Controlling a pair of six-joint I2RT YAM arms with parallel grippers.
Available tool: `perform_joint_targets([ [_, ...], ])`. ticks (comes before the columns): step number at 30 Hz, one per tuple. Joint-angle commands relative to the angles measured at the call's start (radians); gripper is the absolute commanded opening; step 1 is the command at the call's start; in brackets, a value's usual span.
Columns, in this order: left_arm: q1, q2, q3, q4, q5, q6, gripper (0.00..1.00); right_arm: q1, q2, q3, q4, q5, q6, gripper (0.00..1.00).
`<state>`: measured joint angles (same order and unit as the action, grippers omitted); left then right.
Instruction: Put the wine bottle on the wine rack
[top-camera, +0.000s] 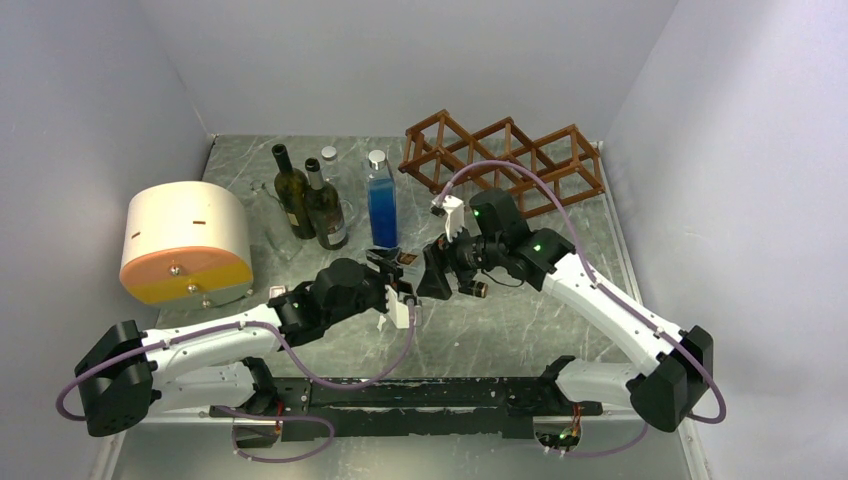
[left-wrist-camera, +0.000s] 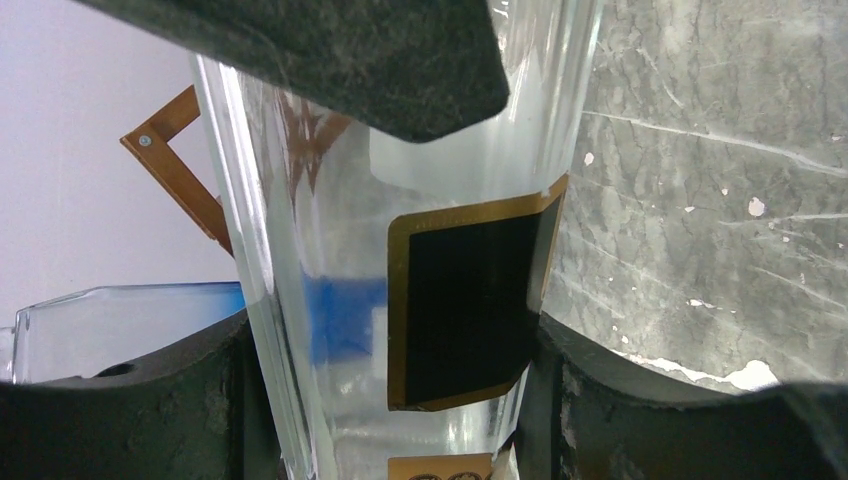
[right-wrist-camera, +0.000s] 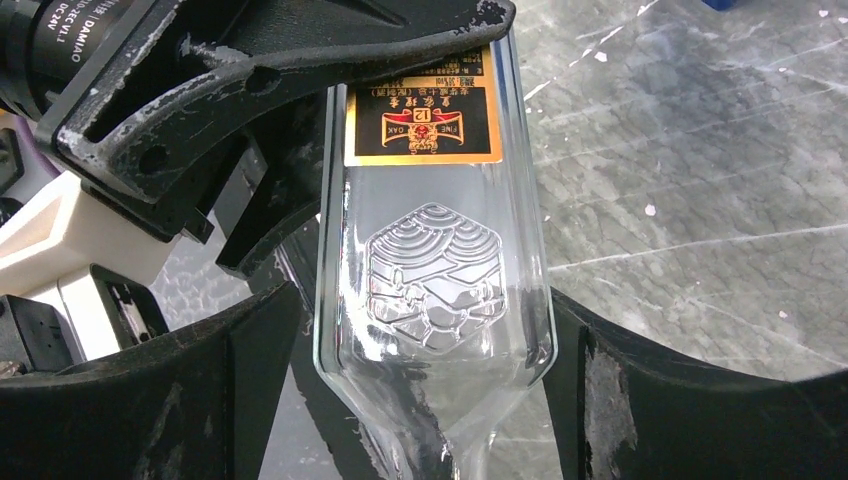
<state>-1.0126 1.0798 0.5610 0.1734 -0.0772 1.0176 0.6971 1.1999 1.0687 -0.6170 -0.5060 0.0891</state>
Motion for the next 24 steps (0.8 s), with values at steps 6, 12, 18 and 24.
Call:
perform_joint_targets([
  [6,0.005,-0.041,0.028,0.229,-0.058,-0.047,0.13,0.017,-0.032,-0.018,-0.018,-0.052,0.017,0.76],
  [12,0.005,-0.038,0.031,0.24,-0.052,-0.084,0.42,0.016,-0.056,0.004,0.014,0.111,0.056,0.14],
  [18,0.006,-0.056,-0.002,0.257,-0.059,-0.147,0.99,0.017,-0.142,0.028,0.058,0.258,0.092,0.0],
  [24,0.006,-0.106,-0.022,0.17,-0.017,-0.223,0.99,0.017,-0.174,0.074,-0.015,0.295,0.1,0.0],
])
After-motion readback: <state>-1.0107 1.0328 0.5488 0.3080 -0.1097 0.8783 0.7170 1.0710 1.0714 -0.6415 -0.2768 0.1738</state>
